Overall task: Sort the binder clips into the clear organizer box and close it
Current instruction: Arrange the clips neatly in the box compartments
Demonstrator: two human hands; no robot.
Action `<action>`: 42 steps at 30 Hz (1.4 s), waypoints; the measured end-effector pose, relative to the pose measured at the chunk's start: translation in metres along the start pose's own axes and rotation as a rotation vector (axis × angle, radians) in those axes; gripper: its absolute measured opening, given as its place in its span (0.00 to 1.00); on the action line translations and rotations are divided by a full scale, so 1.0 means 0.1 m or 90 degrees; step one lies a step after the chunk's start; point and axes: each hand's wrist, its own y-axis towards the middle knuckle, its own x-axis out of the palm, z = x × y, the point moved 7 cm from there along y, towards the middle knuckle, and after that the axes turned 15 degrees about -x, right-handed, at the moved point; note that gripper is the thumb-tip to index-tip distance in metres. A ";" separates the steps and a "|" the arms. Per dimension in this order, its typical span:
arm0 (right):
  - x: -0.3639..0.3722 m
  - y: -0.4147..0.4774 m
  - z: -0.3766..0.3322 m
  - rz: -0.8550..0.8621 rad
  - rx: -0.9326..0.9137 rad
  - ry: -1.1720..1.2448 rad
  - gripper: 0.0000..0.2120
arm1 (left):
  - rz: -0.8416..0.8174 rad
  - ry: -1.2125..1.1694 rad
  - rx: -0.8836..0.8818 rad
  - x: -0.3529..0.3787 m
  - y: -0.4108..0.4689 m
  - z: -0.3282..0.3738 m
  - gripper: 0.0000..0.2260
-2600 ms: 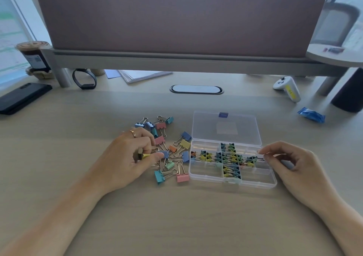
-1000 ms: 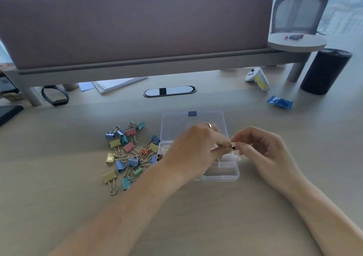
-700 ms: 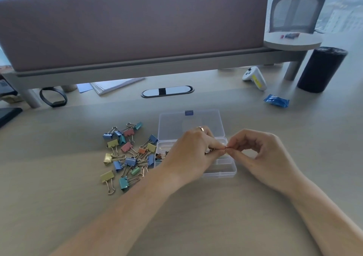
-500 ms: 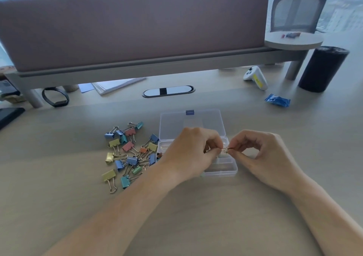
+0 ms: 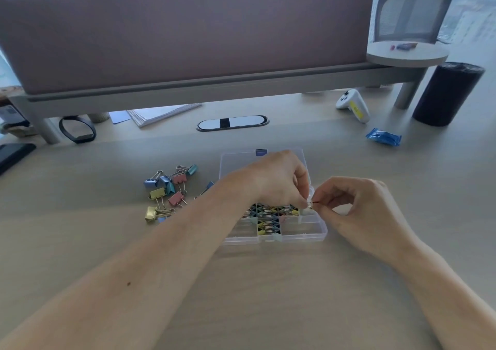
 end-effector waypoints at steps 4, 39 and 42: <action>0.01 0.01 0.03 0.007 0.025 0.010 0.14 | -0.034 0.014 -0.039 -0.01 0.05 0.02 0.07; 0.18 -0.03 0.37 0.028 0.232 0.203 0.08 | -0.103 0.069 -0.019 -0.03 0.14 0.11 0.07; 0.18 -0.03 0.38 0.041 0.241 0.175 0.07 | -0.099 0.067 -0.012 -0.03 0.14 0.11 0.06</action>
